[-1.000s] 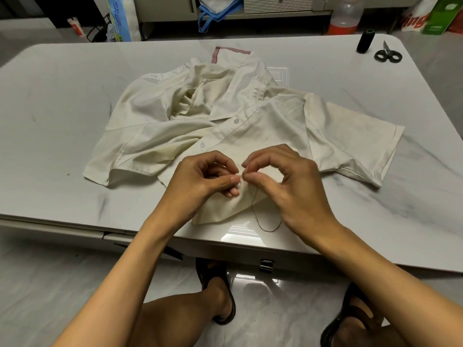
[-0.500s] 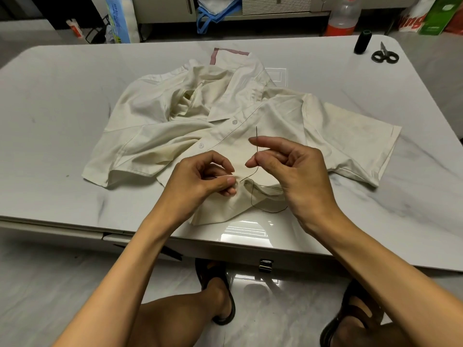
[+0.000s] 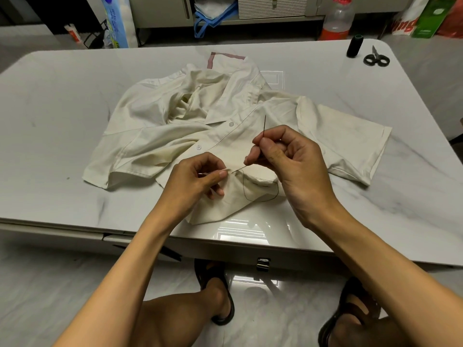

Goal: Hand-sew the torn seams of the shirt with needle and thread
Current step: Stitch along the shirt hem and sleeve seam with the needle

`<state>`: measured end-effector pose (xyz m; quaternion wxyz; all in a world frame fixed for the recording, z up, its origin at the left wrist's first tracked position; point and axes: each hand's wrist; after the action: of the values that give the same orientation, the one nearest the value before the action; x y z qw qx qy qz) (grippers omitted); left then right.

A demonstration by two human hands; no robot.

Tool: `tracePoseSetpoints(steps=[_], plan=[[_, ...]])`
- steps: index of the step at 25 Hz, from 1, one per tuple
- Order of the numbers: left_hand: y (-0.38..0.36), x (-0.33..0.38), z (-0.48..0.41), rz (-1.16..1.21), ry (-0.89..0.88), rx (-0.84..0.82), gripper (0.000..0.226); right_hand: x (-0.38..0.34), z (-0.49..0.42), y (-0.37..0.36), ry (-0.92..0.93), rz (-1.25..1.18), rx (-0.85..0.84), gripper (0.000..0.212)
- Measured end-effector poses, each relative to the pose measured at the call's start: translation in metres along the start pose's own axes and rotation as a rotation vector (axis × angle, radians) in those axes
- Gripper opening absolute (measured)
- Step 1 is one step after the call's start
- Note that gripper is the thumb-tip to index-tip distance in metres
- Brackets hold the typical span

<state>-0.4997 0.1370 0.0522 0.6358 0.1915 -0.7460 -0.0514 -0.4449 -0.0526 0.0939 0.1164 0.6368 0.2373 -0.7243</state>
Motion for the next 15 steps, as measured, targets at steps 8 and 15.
tracePoseSetpoints(steps=[8,15], plan=[[-0.010,-0.017,-0.004,0.054,0.067,0.118,0.005,-0.044,0.032,0.015,0.086,0.111,0.025,0.012],[-0.023,-0.023,-0.001,0.067,0.106,0.216,0.010,-0.081,0.073,0.030,-0.034,0.162,-0.080,0.013]])
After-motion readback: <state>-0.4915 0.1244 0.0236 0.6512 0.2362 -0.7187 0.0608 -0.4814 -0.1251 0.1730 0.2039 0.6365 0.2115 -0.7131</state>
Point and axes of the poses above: each hand's wrist, its own z-axis away from the middle knuckle, its own y-axis out of the back of the hand, x = y × z, and after that the axes turned 13 degrees about -y, right-handed
